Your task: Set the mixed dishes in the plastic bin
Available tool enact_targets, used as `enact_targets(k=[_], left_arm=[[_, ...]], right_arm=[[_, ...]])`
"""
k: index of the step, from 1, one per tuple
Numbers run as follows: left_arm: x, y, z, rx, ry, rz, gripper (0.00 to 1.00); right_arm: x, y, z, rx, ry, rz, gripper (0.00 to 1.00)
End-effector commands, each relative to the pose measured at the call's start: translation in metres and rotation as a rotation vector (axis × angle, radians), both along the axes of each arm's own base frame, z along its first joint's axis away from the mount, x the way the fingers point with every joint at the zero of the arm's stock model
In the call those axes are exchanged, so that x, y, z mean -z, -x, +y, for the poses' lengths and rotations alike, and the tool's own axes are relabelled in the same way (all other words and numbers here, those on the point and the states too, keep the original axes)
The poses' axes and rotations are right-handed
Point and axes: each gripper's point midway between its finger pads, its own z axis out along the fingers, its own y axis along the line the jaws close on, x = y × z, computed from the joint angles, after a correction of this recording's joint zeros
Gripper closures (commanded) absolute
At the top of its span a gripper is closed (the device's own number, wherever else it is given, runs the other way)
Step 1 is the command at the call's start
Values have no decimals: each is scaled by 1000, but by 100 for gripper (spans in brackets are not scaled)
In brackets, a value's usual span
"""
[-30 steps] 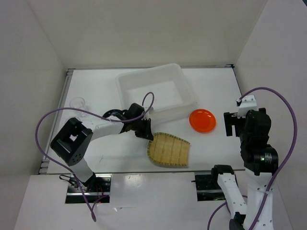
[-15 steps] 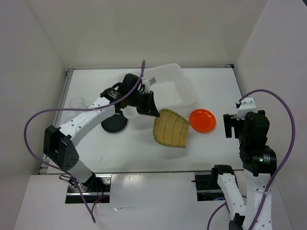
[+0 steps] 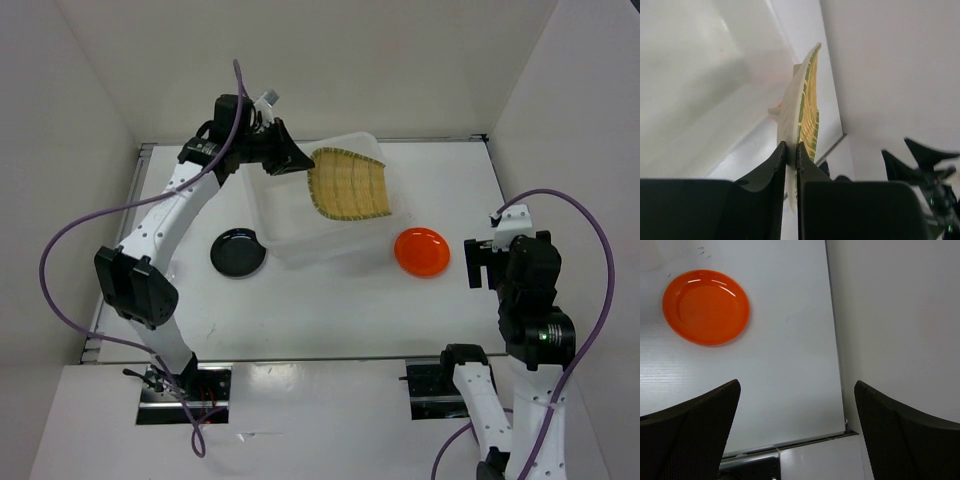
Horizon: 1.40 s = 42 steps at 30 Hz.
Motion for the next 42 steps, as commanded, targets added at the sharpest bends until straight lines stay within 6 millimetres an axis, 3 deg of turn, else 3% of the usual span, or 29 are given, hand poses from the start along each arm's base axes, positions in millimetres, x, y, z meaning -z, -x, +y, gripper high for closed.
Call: enact_targets(k=[1, 3, 6, 12, 15, 17, 19, 28, 32, 35, 37, 39, 42], left_arm=[[3, -42, 18, -111, 61, 19, 100], [13, -62, 32, -159, 63, 25, 100], [34, -86, 38, -183, 54, 49, 100], [80, -124, 29, -202, 44, 113, 100], [89, -139, 20, -205, 45, 119, 100], [102, -144, 13, -197, 35, 145, 100], [98, -146, 7, -194, 35, 131, 100], [168, -150, 10, -208, -37, 228, 100], [188, -146, 11, -190, -65, 263, 100], [202, -141, 13, -180, -91, 287, 94], [215, -141, 23, -198, -130, 308, 71], [213, -143, 25, -202, -143, 296, 50], [214, -140, 27, -204, -164, 306, 35]], right_arm=[[-8, -4, -1, -7, 16, -53, 1], [-8, -1, -1, -15, 33, -56, 1], [-6, 1, -3, -12, 47, -53, 1], [-4, 4, -7, -3, 74, -54, 1], [-3, 4, -7, -3, 79, -61, 1], [-1, 6, -9, 7, 84, -60, 1], [2, 6, -11, 12, 96, -48, 1], [2, 8, -15, 38, 108, -56, 1], [2, 8, -15, 38, 108, -56, 1], [2, 8, -15, 38, 108, -56, 1], [2, 8, -15, 38, 108, -56, 1], [2, 8, -15, 38, 108, -56, 1], [2, 8, -15, 42, 99, -60, 1]])
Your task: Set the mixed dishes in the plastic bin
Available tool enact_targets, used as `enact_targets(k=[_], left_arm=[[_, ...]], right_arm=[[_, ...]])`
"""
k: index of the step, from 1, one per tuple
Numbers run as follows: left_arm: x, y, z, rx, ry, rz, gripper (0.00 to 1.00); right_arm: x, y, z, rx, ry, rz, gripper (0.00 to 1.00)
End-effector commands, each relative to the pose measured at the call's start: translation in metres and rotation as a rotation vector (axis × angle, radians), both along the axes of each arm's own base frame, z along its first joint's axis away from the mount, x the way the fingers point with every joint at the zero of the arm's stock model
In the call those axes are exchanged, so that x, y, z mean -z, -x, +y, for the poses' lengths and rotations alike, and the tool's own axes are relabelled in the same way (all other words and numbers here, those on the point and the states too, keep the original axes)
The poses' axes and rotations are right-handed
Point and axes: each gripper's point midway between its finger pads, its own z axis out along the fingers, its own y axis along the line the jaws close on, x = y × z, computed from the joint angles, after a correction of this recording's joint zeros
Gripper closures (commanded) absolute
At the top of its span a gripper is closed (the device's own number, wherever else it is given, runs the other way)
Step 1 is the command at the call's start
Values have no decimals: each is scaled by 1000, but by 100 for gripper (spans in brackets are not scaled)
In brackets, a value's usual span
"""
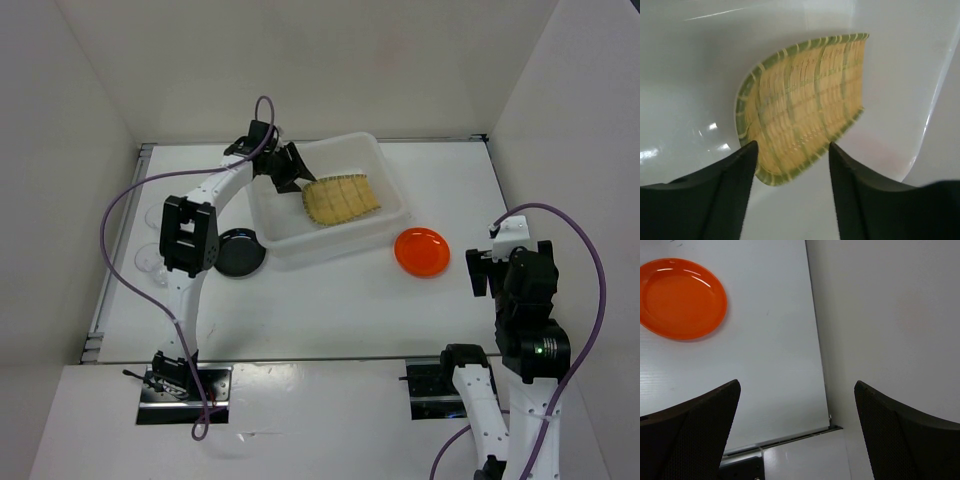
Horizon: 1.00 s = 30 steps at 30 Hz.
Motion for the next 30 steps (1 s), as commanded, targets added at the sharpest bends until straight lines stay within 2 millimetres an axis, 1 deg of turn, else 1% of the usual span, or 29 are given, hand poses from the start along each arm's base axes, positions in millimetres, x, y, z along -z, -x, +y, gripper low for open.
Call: enact_targets(k=[1, 2, 3, 4, 5, 6, 7, 8, 9, 10, 11, 12, 13, 14, 15, 16, 17, 18, 19, 20, 21, 22, 23, 24, 25, 26, 27, 28, 30], left_arm=[[-8, -5, 4, 17, -17, -30, 32], [-3, -3, 4, 27, -30, -13, 29], [-7, -4, 6, 20, -39, -13, 25], [-3, -6, 8, 17, -60, -12, 18], [-13, -7, 10, 8, -69, -18, 17], [-17, -9, 13, 4, -86, -29, 15], [-16, -13, 18, -22, -116, -31, 13], [-19, -13, 28, -35, -141, -23, 13], [-32, -20, 28, -46, -144, -49, 13], [-22, -27, 38, -62, -172, -33, 13], [-18, -22, 45, -61, -190, 10, 16], [-19, -28, 56, -77, -209, 10, 17], [-33, -45, 53, -67, -205, -62, 18], [-31, -42, 64, -83, -222, -29, 21], [3, -50, 72, -84, -229, 10, 31], [-25, -52, 71, -71, -160, -32, 39], [-16, -55, 85, -102, -158, 0, 46], [-11, -54, 85, -102, -161, 15, 49], [-4, -54, 88, -96, -184, 14, 54], [-7, -61, 89, -107, -186, -28, 59], [-9, -62, 98, -113, -192, -30, 67], [-4, -59, 98, -111, -196, -8, 79], [-4, -63, 103, -119, -225, -33, 81], [-2, -60, 106, -107, -250, -29, 82], [0, -62, 112, -116, -283, -38, 83], [-10, -62, 108, -106, -295, -72, 86], [-9, -63, 111, -108, -316, -79, 88], [-8, -62, 109, -90, -339, -92, 90], [-7, -63, 112, -91, -355, -97, 95]], right_arm=[[-7, -5, -3, 25, 3, -53, 1], [-10, -6, -4, 37, -2, -69, 1], [-10, -6, -4, 37, -2, -69, 1], [-10, -6, -4, 37, -2, -69, 1], [-14, -5, -4, 37, -1, -89, 1], [-15, -7, -4, 41, -10, -102, 1], [-15, -7, -4, 41, -10, -102, 1], [-13, -8, -5, 54, -15, -104, 1], [-14, -6, -5, 54, -15, -113, 1], [-14, -6, -5, 54, -15, -113, 1], [-14, -6, -5, 58, -24, -117, 1], [-12, -6, -3, 49, -28, -117, 1], [-12, -6, -3, 49, -28, -117, 1], [-12, -6, -3, 53, -36, -121, 1], [-8, -7, -3, 53, -36, -112, 1], [-9, -5, -3, 53, -36, -121, 1], [-9, -5, -3, 53, -36, -121, 1], [-10, -5, -3, 49, -27, -117, 1], [-10, -5, -3, 49, -27, -117, 1], [-10, -5, -4, 45, -17, -113, 1], [-8, -7, -4, 45, -17, -114, 1], [-9, -6, -6, 49, -3, -110, 1], [-11, -7, -6, 49, -3, -121, 1], [-11, -7, -6, 49, -3, -121, 1], [-11, -7, -6, 49, -3, -121, 1], [-11, -7, -6, 49, -3, -121, 1], [-11, -7, -6, 49, -3, -121, 1], [-9, -9, -6, 49, -3, -110, 1], [-8, -10, -6, 53, -13, -105, 1]])
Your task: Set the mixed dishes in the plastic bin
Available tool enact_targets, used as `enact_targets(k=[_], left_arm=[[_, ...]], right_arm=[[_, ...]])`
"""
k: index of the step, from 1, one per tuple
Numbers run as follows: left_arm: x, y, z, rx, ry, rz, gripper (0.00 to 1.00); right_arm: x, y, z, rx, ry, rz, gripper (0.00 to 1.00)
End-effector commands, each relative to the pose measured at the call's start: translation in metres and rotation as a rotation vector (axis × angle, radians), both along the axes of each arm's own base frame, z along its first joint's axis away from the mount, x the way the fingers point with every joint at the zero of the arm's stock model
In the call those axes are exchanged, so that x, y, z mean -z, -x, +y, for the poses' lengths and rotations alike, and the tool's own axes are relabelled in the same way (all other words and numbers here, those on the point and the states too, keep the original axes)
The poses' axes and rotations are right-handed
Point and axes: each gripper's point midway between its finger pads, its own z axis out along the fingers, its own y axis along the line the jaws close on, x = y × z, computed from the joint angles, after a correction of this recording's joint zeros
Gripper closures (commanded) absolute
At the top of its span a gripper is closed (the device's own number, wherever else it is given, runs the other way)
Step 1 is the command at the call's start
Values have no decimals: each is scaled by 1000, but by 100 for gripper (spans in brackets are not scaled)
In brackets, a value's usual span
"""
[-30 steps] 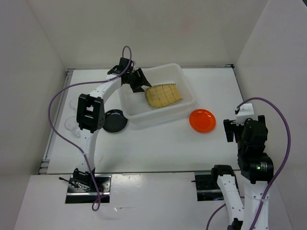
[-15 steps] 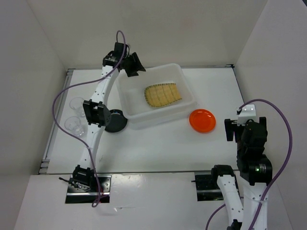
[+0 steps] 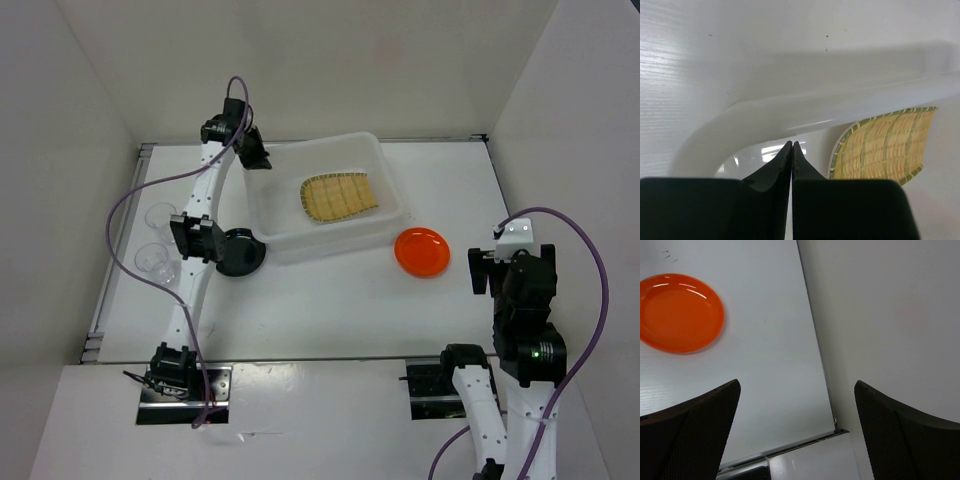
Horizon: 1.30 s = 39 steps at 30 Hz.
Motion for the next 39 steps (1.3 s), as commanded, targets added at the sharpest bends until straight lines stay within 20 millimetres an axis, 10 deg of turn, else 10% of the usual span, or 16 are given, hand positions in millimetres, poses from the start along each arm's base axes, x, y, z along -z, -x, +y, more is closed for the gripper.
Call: enact_targets(k=[1, 7, 17, 24, 31, 33, 35, 39], left_arm=[[-12, 2, -1, 38, -71, -51, 96], [7, -7, 7, 18, -88, -43, 86], [-15, -39, 22, -36, -100, -186, 73], [-97, -19, -20, 40, -50, -308, 68], [-145, 45, -92, 205, -19, -303, 83], [-154, 68, -103, 220, -50, -283, 83], [-167, 83, -105, 200, -83, -286, 76], [-189, 122, -128, 210, -155, -302, 74]], right_arm=[[-9, -9, -2, 9, 8, -43, 1], [-11, -10, -2, 13, -1, -37, 1], [-12, -10, -2, 13, -2, -19, 1], [-36, -27, 3, -48, 37, -114, 6], [-56, -120, 33, -259, -18, -100, 58], [-61, -143, 45, -317, -72, -91, 49], [-43, -176, 68, -419, -159, 3, 8], [-14, -221, 101, -546, -292, 109, 5]])
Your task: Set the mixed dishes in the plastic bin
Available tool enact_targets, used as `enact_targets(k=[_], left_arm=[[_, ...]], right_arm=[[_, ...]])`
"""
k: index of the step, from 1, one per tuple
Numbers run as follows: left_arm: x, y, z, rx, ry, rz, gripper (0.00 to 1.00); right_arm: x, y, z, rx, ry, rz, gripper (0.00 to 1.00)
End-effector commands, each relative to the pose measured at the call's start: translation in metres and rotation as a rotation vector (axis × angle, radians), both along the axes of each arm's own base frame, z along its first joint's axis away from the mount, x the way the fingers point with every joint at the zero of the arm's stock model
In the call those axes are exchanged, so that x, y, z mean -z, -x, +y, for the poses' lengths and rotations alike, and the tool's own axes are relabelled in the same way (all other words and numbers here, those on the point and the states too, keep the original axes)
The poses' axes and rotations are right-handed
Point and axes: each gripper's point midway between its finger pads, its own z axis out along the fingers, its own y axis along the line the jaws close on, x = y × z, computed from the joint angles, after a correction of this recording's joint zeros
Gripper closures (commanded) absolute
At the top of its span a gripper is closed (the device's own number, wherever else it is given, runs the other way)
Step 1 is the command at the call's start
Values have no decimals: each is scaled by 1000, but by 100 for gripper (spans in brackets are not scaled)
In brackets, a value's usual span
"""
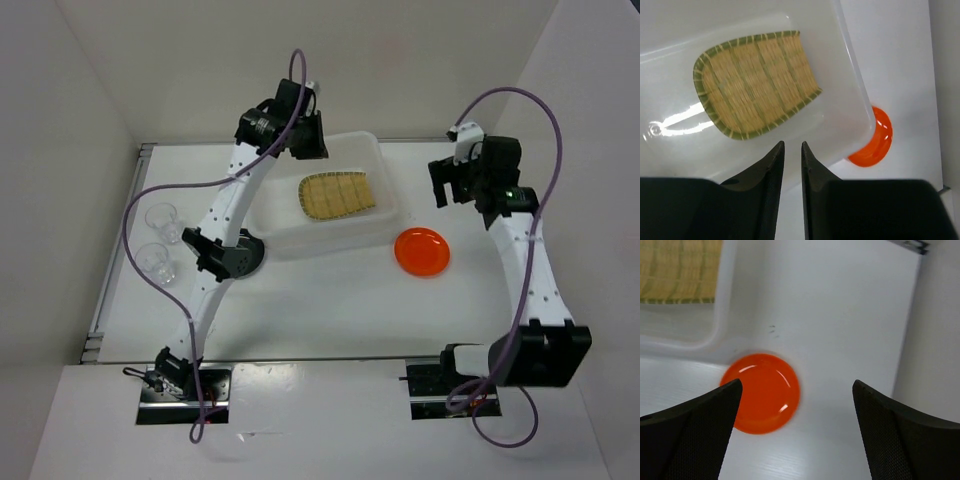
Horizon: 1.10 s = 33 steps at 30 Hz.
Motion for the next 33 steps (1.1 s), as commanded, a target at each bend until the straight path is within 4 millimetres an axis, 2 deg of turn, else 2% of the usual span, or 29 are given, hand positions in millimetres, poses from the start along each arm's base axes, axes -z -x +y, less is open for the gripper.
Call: enact_targets(k=[1, 2, 3, 5, 6, 7, 8, 9, 11, 13, 15, 16, 17, 18, 20, 22, 25, 26, 27, 28, 29, 30, 32, 33], left_arm=[[-20, 27, 18, -77, -110, -11, 73], [-30, 34, 19, -88, -110, -21, 73], [-30, 35, 23, -100, -125, -18, 73], [-22, 47, 20, -93, -151, 19, 73], [-21, 49, 22, -106, -157, 27, 73], [-21, 53, 21, -103, -167, 30, 73], [-29, 60, 20, -106, -160, 22, 73], [-24, 62, 23, -120, -171, 40, 74], [-33, 70, 25, -129, -168, 32, 76], [-31, 79, 31, -147, -194, 45, 76], [-28, 85, 37, -160, -205, 63, 79], [-35, 90, 43, -173, -211, 52, 79], [-25, 93, 48, -187, -236, 77, 79], [-30, 97, 53, -205, -233, 72, 79], [-18, 102, 58, -218, -261, 106, 79], [-19, 109, 64, -233, -264, 112, 79], [-15, 117, 71, -253, -271, 131, 79], [-12, 120, 75, -259, -285, 135, 79], [-18, 120, 75, -261, -266, 114, 79], [-7, 124, 78, -259, -287, 137, 79], [-4, 124, 83, -276, -282, 144, 79], [-10, 125, 85, -278, -255, 131, 79], [-2, 131, 96, -295, -247, 154, 80], [-2, 131, 94, -289, -231, 147, 80]], right_arm=[[-1, -34, 50, -186, -147, -7, 5], [10, -45, 57, -202, -164, 21, 6], [20, -48, 66, -224, -172, 49, 10], [20, -58, 87, -312, -195, 51, 43], [34, -65, 96, -338, -209, 89, 57], [32, -70, 99, -346, -227, 89, 66], [33, -71, 113, -391, -242, 97, 81], [41, -76, 119, -400, -244, 120, 89], [34, -85, 132, -418, -257, 101, 100], [35, -88, 150, -453, -272, 107, 100], [44, -83, 171, -505, -285, 137, 100], [44, -81, 177, -519, -284, 139, 100], [57, -76, 187, -538, -285, 178, 100], [69, -72, 191, -543, -285, 208, 100], [83, -69, 192, -534, -274, 239, 100], [98, -68, 188, -510, -260, 266, 100], [110, -69, 184, -487, -244, 281, 100], [112, -71, 182, -475, -235, 276, 100], [111, -75, 178, -456, -219, 261, 100], [112, -76, 176, -445, -211, 260, 100], [116, -75, 174, -434, -203, 268, 100], [111, -78, 171, -420, -191, 246, 100], [116, -77, 168, -415, -177, 253, 100], [115, -76, 166, -407, -171, 250, 100]])
